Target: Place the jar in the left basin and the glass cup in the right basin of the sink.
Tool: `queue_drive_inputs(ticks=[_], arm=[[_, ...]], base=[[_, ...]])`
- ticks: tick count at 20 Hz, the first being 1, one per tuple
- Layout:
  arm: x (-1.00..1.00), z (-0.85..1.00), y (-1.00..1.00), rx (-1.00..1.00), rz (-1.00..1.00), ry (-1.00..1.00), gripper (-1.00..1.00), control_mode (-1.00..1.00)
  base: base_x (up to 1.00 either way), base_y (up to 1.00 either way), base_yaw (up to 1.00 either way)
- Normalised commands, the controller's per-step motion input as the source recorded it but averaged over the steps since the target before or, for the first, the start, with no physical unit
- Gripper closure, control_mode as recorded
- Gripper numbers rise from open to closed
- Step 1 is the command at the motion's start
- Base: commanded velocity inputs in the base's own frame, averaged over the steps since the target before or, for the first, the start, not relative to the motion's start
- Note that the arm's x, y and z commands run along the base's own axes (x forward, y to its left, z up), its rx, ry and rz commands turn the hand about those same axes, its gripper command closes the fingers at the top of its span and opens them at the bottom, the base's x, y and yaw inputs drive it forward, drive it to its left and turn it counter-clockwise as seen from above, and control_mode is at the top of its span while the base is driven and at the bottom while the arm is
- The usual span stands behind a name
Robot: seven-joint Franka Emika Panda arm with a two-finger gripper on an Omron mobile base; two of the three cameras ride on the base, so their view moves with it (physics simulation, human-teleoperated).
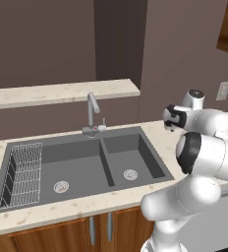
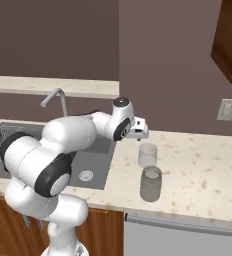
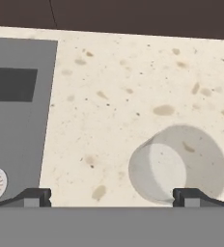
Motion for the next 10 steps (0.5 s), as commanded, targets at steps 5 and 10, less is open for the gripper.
queue_drive_inputs(ticks=[5,10], arm=[[0.09,-0.16,-0.09,0.0,0.0,0.04,-1.0,-1.0],[0.07,-0.2,-0.09,0.0,0.0,0.0,-1.0,-1.0]], base=[[0.0,0.0,0.0],[0.0,0.0,0.0]])
